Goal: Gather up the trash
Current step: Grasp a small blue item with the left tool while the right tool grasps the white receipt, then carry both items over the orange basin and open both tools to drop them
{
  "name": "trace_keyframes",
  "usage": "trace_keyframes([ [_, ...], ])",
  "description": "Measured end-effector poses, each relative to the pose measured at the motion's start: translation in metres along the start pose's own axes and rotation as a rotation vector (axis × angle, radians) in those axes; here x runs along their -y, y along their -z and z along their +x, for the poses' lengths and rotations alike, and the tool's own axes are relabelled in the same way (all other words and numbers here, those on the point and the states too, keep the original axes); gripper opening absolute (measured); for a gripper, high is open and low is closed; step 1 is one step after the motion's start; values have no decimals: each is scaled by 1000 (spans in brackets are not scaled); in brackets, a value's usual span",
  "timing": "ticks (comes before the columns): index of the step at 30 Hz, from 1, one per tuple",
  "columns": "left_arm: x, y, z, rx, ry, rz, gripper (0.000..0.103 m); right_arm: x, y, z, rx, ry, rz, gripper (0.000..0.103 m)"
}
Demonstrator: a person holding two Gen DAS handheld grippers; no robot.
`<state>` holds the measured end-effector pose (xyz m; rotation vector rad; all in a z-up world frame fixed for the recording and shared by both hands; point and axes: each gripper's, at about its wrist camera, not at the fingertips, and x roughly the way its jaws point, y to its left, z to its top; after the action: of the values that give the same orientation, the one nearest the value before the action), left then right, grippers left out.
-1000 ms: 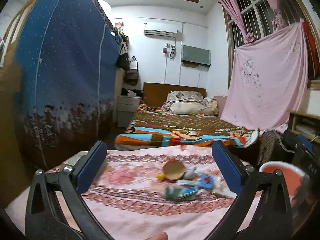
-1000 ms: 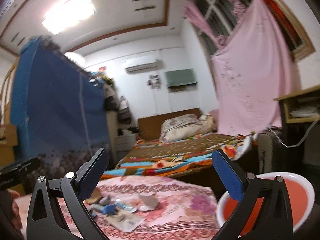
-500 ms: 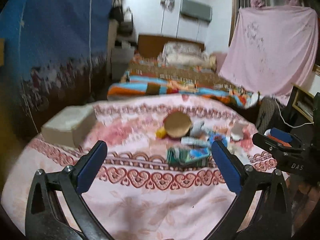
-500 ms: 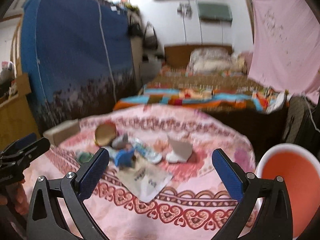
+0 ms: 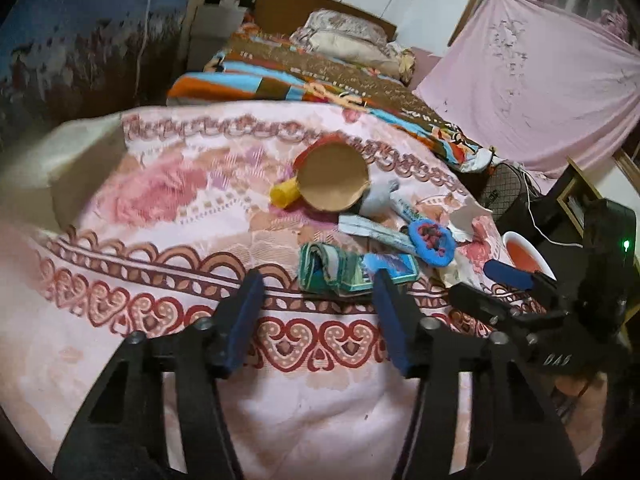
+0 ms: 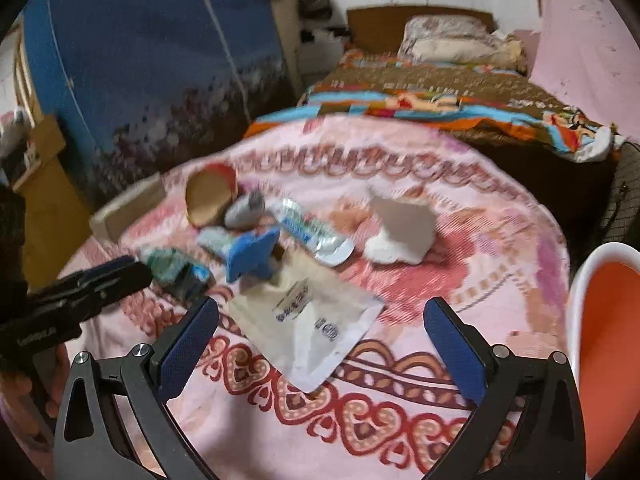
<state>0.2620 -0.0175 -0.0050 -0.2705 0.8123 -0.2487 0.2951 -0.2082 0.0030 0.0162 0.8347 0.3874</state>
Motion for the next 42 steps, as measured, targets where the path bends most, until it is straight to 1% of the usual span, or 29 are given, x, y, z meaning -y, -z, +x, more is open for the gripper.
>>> trace_keyframes([
  [2,-2,1,-1,5,7,-19,31,-4,0,2,-14,25,-19,103],
  [3,-2,1,-2,6,14,-21,27,-7,1,3,-18,37,-32,103],
  [4,-1,2,-2,4,21,-21,19,-8,2,3,-21,41,-40,101],
  [5,0,3,-1,-3,32,-18,14,-9,2,2,-20,43,-43,97],
  [6,1,2,1,-10,40,-14,4,-9,3,0,-15,47,-45,86],
  [7,3,3,1,-11,43,-8,3,-9,3,-1,-10,47,-46,80],
  [8,3,3,0,-7,47,-4,1,-9,3,-2,-4,39,-48,77],
  [10,4,3,-3,9,66,5,0,-9,3,-2,2,26,-51,60],
  [13,5,3,-9,42,76,8,0,-10,3,-4,17,14,-51,52],
  [15,4,3,-12,59,77,5,0,-8,3,-5,20,2,-43,49],
  [16,3,4,-15,70,81,2,0,-7,2,-6,25,-12,-36,41],
  [17,2,4,-17,81,83,-1,0,-6,2,-7,29,-37,-33,35],
  [21,1,7,-33,163,99,5,0,-1,2,-8,31,-53,-11,30],
  [22,1,9,-37,185,96,10,0,-1,2,-8,35,-57,-6,27],
  [23,3,8,-38,196,93,13,0,-1,2,-9,40,-59,-3,25],
  [25,5,9,-42,218,84,25,0,-1,3,-13,61,-55,-1,19],
  [28,10,9,-46,242,73,45,0,0,4,-19,95,-43,9,14],
  [31,14,11,-51,275,60,72,0,5,7,-30,153,-49,34,8],
  [34,17,12,-55,302,48,91,0,9,10,-43,220,-54,55,6],
  [39,27,13,-64,344,39,117,0,4,15,-66,349,-26,37,6],
  [42,36,14,-65,353,39,139,0,0,16,-72,387,-7,21,5],
])
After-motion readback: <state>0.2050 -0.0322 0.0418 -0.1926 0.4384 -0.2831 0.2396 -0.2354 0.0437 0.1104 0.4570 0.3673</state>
